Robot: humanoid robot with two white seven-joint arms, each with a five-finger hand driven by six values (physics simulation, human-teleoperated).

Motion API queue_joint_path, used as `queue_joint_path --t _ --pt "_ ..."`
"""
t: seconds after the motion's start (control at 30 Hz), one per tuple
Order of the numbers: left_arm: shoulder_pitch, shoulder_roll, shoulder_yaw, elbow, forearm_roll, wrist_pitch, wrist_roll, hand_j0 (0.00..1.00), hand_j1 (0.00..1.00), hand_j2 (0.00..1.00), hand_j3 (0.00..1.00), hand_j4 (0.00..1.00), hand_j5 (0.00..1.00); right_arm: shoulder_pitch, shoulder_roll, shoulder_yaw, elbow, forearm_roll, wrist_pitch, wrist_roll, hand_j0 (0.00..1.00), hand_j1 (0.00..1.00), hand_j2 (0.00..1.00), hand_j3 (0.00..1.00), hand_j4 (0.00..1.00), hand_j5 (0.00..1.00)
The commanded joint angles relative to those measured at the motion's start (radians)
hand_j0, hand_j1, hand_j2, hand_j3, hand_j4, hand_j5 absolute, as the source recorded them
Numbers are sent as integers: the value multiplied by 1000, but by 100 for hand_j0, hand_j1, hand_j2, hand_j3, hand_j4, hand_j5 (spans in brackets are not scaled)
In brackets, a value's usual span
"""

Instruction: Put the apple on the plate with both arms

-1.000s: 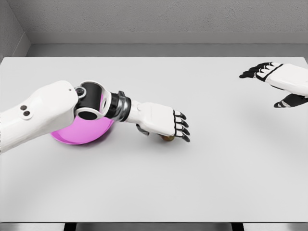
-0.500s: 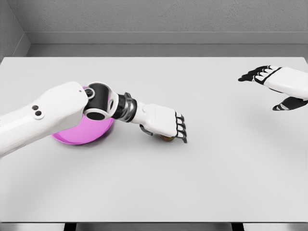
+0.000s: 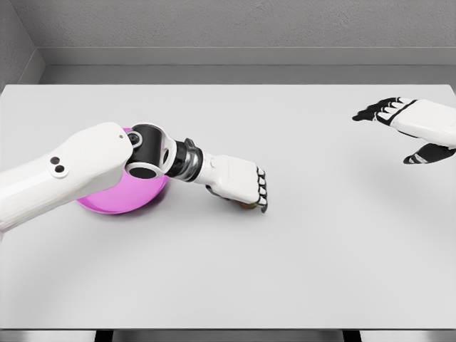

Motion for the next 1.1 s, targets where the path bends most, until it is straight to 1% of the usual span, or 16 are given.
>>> queue_joint_path --t 0.0,0.1,0.17,0.2,0.3,0.47,0.53,0.63,0.67,0.73,0.77,0.8,0.87,0.97,1.0,1.07 --pt "0 0 1 1 -8 1 1 68 68 68 68 68 68 0 -2 0 0 -4 2 -1 100 100 100 100 100 100" --pt "0 1 1 1 -11 1 1 55 55 55 55 55 55 0 -2 0 0 -4 2 -1 100 100 100 100 100 100" --pt "0 1 1 1 -11 1 2 52 52 52 52 52 52 0 -2 0 0 -4 2 -1 100 100 100 100 100 100" --pt "0 1 1 -1 -13 1 2 45 45 45 45 45 45 0 -2 0 0 -4 2 -1 100 100 100 100 100 100" --pt "0 0 1 -1 -27 1 2 35 35 35 35 35 35 0 -2 0 0 -4 2 -1 100 100 100 100 100 100" --pt "0 3 1 1 -28 1 1 26 26 26 26 26 26 0 -2 0 0 -4 2 -1 100 100 100 100 100 100" --pt "0 6 3 1 -25 1 1 18 18 18 18 18 18 0 -2 0 0 -4 2 -1 100 100 100 100 100 100" --pt "-3 18 15 -2 -5 1 8 16 16 16 16 16 16 0 -2 -2 0 -4 2 -1 100 100 100 100 100 100" --pt "-12 29 19 -2 22 1 13 16 16 16 16 16 16 0 -2 -2 0 -4 2 1 100 100 100 100 100 100" --pt "-9 81 61 -10 65 1 14 17 17 17 17 17 17 0 -3 0 0 -4 2 -1 100 100 100 100 100 100" --pt "-14 110 70 -8 104 1 14 17 17 17 17 17 17 0 -3 0 0 -4 2 -1 100 100 100 100 100 100" --pt "-2 130 119 -5 140 1 14 17 17 17 17 17 17 0 -3 -2 0 -4 2 -1 100 100 100 100 100 100" --pt "2 170 154 1 194 1 14 17 17 17 17 17 17 0 -2 -2 0 -4 2 -1 100 100 100 100 100 100" --pt "3 204 185 7 225 1 14 17 17 17 17 17 17 0 -2 -2 0 -4 2 1 100 100 100 100 100 100" --pt "3 231 187 7 226 1 14 17 17 17 17 17 17 0 -2 -2 0 -4 2 -1 100 100 100 100 100 100" --pt "20 296 220 5 228 1 14 17 17 17 17 17 17 0 -2 -2 0 -4 2 -1 100 100 100 100 100 100"
